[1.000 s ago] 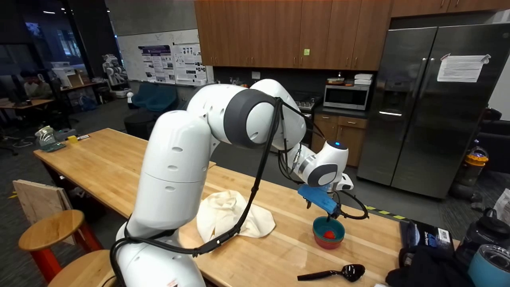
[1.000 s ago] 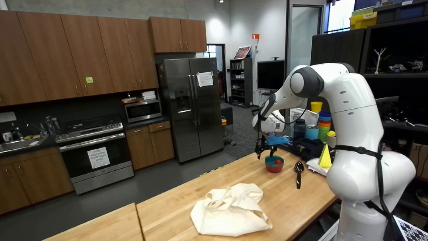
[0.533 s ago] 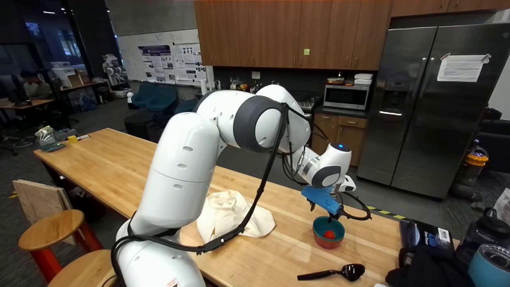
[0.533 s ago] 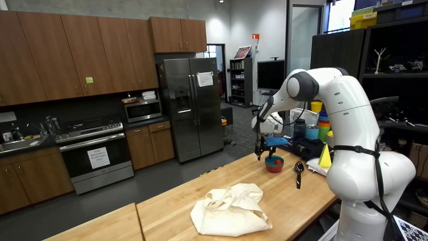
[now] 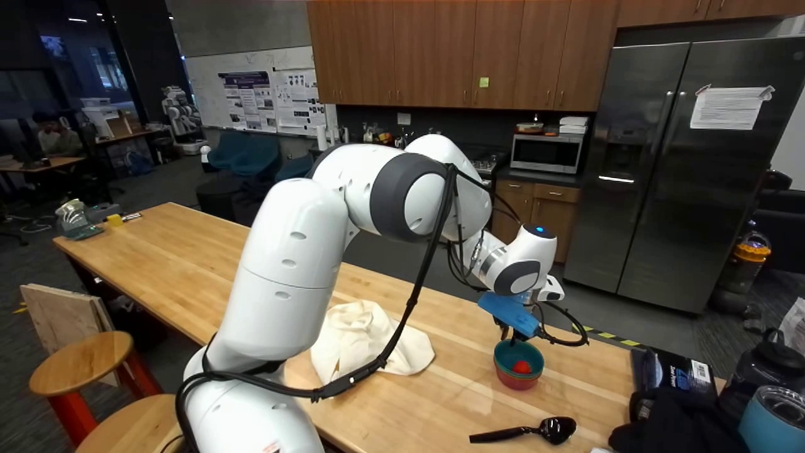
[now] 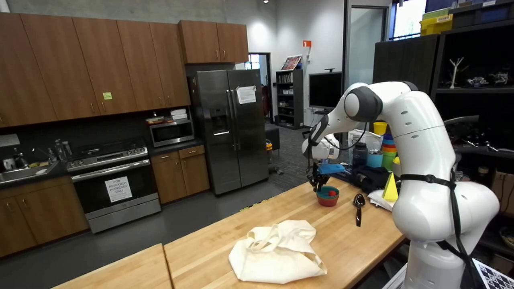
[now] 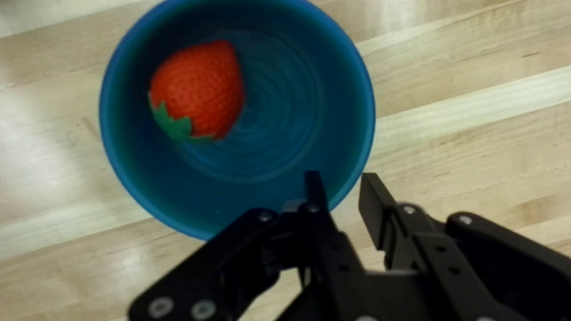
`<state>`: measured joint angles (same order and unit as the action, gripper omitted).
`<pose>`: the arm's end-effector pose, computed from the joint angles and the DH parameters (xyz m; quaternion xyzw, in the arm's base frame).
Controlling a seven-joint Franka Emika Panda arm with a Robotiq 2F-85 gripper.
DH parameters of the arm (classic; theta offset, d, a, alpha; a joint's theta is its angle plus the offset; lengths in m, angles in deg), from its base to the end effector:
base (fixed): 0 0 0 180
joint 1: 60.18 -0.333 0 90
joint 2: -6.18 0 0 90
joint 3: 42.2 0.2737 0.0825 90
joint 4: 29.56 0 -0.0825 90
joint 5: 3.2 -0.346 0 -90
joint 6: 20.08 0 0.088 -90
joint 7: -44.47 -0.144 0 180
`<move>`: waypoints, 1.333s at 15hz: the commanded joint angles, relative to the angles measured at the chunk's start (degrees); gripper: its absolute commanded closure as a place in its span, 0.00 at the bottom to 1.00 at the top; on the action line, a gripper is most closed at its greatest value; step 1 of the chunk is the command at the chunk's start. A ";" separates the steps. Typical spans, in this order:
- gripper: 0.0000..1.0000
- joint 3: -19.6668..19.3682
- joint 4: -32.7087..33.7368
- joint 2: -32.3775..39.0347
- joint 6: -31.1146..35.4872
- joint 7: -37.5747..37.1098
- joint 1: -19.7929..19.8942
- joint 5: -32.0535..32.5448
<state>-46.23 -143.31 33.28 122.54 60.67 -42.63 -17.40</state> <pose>0.5347 -0.2073 0.1825 -0.9882 0.1394 -0.0359 0.0519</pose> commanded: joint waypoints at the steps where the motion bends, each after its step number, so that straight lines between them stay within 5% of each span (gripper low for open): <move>1: 1.00 0.59 1.13 0.51 -0.96 0.37 1.39 -1.15; 20: 0.99 -2.17 -0.13 -3.64 -4.27 -2.21 -0.58 5.65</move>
<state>-47.20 -142.73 32.26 121.19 59.92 -42.16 -14.32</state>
